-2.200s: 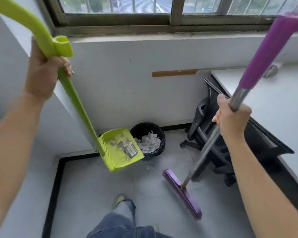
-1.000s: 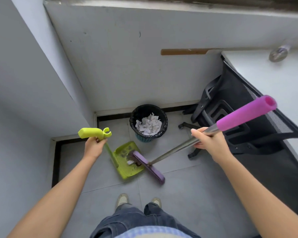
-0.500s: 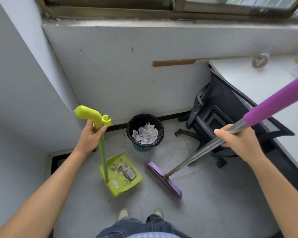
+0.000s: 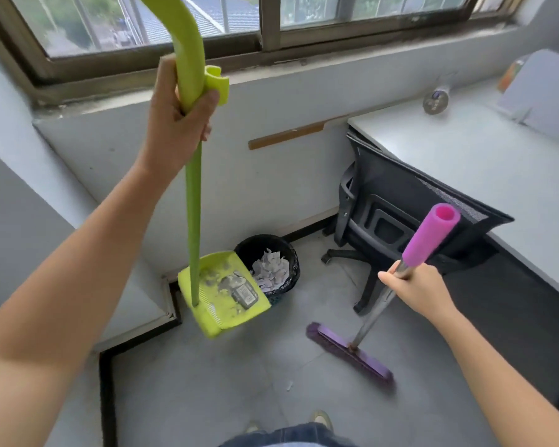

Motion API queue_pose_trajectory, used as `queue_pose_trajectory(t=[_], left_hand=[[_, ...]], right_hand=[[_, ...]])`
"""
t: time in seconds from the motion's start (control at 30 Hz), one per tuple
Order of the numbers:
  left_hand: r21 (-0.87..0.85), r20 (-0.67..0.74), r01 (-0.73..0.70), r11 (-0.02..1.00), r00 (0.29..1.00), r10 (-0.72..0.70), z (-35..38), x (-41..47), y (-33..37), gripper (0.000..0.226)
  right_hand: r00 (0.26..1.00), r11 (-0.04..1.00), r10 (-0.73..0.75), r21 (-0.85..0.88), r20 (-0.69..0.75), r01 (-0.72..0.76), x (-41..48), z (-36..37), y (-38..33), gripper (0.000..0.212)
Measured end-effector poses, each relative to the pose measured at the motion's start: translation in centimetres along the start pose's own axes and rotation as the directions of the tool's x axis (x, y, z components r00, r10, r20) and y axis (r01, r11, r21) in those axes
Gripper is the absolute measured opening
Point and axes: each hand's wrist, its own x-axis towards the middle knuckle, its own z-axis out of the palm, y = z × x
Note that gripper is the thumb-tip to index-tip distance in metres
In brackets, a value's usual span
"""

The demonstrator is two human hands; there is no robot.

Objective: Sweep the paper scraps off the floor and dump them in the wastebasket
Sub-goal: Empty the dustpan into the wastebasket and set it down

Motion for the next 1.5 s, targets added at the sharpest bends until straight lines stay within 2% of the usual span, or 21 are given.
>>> queue_pose_trajectory(t=[0.1, 0.17, 0.23, 0.3, 0.4, 0.5, 0.57, 0.77, 0.9, 1.03, 1.2, 1.27, 1.4, 1.5], left_hand=[[-0.018, 0.072, -0.047, 0.999, 0.996, 0.048, 3.7, 2.2, 1.1, 0.024], [-0.035, 0.201, -0.051, 0.998, 0.978, 0.057, 6.7, 3.0, 1.2, 0.027], [-0.007, 0.366, -0.041, 0.999, 0.93, 0.041, 10.1, 2.9, 0.3, 0.028], [0.045, 0.539, -0.021, 0.999, 0.842, -0.007, 13.4, 1.6, -1.5, 0.032], [0.186, 0.765, -0.044, 0.982, 0.634, -0.116, 17.6, -0.9, -4.5, 0.049], [0.222, 0.878, -0.091, 0.971, 0.452, -0.158, 21.1, -2.7, -6.4, 0.042], [0.223, 0.903, -0.114, 0.968, 0.397, -0.162, 22.8, -3.4, -6.7, 0.04], [0.23, 0.94, -0.161, 0.96, 0.294, -0.176, 24.7, -4.2, -6.5, 0.044], [0.226, 0.941, -0.197, 0.954, 0.298, -0.161, 24.7, -4.0, -5.8, 0.045], [0.243, 0.916, -0.205, 0.948, 0.371, -0.154, 23.3, -3.3, -5.5, 0.046], [0.169, 0.898, -0.252, 0.953, 0.438, -0.044, 23.5, -2.8, -3.2, 0.044], [0.22, 0.907, -0.231, 0.948, 0.407, -0.112, 24.2, -3.2, -3.2, 0.039], [0.264, 0.95, -0.299, 0.917, 0.243, -0.194, 25.8, -6.3, -4.2, 0.026], [0.267, 0.945, -0.3, 0.916, 0.267, -0.189, 25.7, -6.1, -4.6, 0.027]], right_hand=[[0.998, 0.999, 0.037, 0.008, -0.042, -0.037, -0.5, -0.4, 1.1, 0.03], [0.997, 0.999, 0.054, 0.006, -0.056, -0.053, -1.1, -0.4, 1.7, 0.031], [0.996, 0.998, 0.07, 0.008, -0.054, -0.069, -1.6, -0.3, 2.2, 0.031], [0.993, 0.995, 0.094, 0.022, -0.067, -0.093, -2.0, -0.3, 2.7, 0.031], [0.985, 0.99, 0.136, 0.062, -0.108, -0.129, -2.1, -0.7, 3.5, 0.031], [0.979, 0.988, 0.148, 0.074, -0.138, -0.139, -2.2, -1.2, 4.1, 0.032], [0.977, 0.988, 0.144, 0.074, -0.154, -0.134, -2.3, -1.4, 4.4, 0.031], [0.973, 0.988, 0.137, 0.096, -0.183, -0.121, -2.2, -1.8, 4.9, 0.032], [0.977, 0.99, 0.116, 0.1, -0.178, -0.1, -2.0, -1.8, 4.8, 0.032], [0.98, 0.992, 0.103, 0.085, -0.169, -0.09, -1.9, -1.9, 4.7, 0.032], [0.987, 0.994, 0.074, 0.084, -0.141, -0.062, -1.6, -1.6, 4.6, 0.033], [0.989, 0.994, 0.061, 0.094, -0.132, -0.049, -1.6, -1.7, 4.6, 0.033], [0.985, 0.99, 0.073, 0.133, -0.157, -0.052, -2.1, -2.2, 5.2, 0.034], [0.984, 0.987, 0.081, 0.149, -0.158, -0.057, -2.7, -2.5, 5.9, 0.034]])
